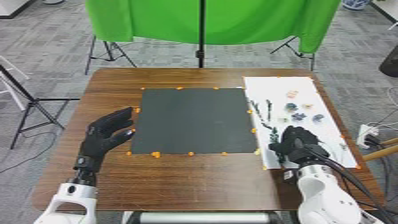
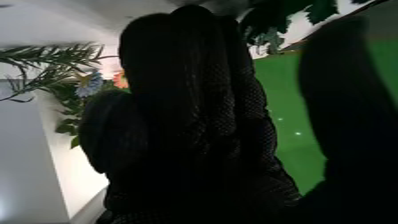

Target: Arrange flowers

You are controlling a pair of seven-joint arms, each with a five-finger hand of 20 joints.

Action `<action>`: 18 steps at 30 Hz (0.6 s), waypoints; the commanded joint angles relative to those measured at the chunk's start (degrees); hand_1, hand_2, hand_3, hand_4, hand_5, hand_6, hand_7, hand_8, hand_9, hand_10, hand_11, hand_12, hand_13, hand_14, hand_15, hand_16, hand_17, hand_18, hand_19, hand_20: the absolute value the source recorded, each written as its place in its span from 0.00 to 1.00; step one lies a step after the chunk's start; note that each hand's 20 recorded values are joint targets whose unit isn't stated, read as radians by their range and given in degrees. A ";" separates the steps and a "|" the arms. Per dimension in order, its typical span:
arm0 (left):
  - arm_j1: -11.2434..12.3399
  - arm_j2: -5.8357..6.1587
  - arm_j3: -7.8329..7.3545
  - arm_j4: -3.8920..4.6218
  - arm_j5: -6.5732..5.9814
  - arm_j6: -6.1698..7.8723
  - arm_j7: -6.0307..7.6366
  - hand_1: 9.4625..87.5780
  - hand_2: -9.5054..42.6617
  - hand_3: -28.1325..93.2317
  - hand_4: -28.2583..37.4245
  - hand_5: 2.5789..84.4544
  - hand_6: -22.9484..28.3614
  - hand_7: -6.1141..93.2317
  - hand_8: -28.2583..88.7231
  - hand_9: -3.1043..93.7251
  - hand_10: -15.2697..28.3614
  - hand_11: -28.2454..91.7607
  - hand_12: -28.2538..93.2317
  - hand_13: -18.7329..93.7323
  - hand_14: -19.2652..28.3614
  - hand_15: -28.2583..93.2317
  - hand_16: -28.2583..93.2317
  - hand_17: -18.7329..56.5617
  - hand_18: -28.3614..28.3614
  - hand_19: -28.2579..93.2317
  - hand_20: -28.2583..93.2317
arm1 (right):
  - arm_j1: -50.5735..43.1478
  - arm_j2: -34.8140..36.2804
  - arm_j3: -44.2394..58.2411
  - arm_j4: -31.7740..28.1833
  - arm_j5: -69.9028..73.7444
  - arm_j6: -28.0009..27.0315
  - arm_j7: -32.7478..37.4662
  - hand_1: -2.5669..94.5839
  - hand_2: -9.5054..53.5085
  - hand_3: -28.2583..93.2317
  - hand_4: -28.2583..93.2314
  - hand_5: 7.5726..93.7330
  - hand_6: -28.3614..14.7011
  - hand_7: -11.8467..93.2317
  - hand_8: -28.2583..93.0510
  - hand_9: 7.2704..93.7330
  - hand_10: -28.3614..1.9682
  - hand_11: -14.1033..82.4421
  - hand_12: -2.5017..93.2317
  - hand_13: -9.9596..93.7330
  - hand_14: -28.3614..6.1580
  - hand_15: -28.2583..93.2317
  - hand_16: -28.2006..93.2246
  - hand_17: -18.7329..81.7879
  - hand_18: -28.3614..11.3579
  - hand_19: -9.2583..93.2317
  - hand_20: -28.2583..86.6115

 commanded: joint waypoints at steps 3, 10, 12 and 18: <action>1.16 -0.86 -0.62 -0.37 0.71 -1.58 -1.39 0.41 0.00 0.72 0.23 0.52 0.51 0.20 0.18 0.44 0.63 0.38 0.34 0.46 0.75 0.50 0.24 0.34 0.80 0.44 0.49 | -1.60 -1.52 -3.64 1.81 -0.48 -2.89 1.23 0.95 0.00 0.01 0.52 0.82 0.57 0.34 0.42 0.95 0.56 0.40 0.45 1.00 0.74 0.64 0.47 0.90 0.62 0.91 0.59; 1.32 -1.02 -0.83 -0.51 0.79 -2.30 -2.01 0.40 0.00 0.72 0.23 0.52 0.51 0.19 0.19 0.43 0.62 0.38 0.34 0.45 0.75 0.50 0.24 0.34 0.80 0.44 0.49 | -3.28 -3.42 -0.47 -0.31 -0.19 -1.45 2.50 0.98 0.00 0.00 0.67 0.85 0.59 0.37 0.43 0.99 0.60 0.40 0.48 1.00 0.77 0.69 0.46 0.93 0.63 0.93 0.60; 1.40 -1.02 -0.89 -0.52 0.69 -2.29 -2.04 0.40 0.00 0.72 0.23 0.52 0.51 0.19 0.19 0.43 0.62 0.38 0.34 0.45 0.75 0.50 0.24 0.33 0.80 0.44 0.49 | -4.08 -4.77 1.99 -1.89 -0.39 0.64 3.10 0.97 0.00 0.00 0.68 0.85 0.59 0.38 0.43 0.99 0.60 0.40 0.48 1.00 0.78 0.70 0.45 0.94 0.63 0.93 0.60; 0.75 -0.99 -0.37 -0.01 0.22 -1.83 -1.56 0.40 0.00 0.72 0.23 0.52 0.52 0.19 0.19 0.43 0.62 0.38 0.34 0.45 0.75 0.50 0.25 0.33 0.80 0.44 0.49 | -2.29 -7.99 4.28 -6.83 -1.00 7.62 2.30 0.97 0.00 0.00 0.71 0.85 0.58 0.39 0.44 0.98 0.60 0.44 0.47 1.00 0.79 0.71 0.44 0.95 0.64 0.93 0.60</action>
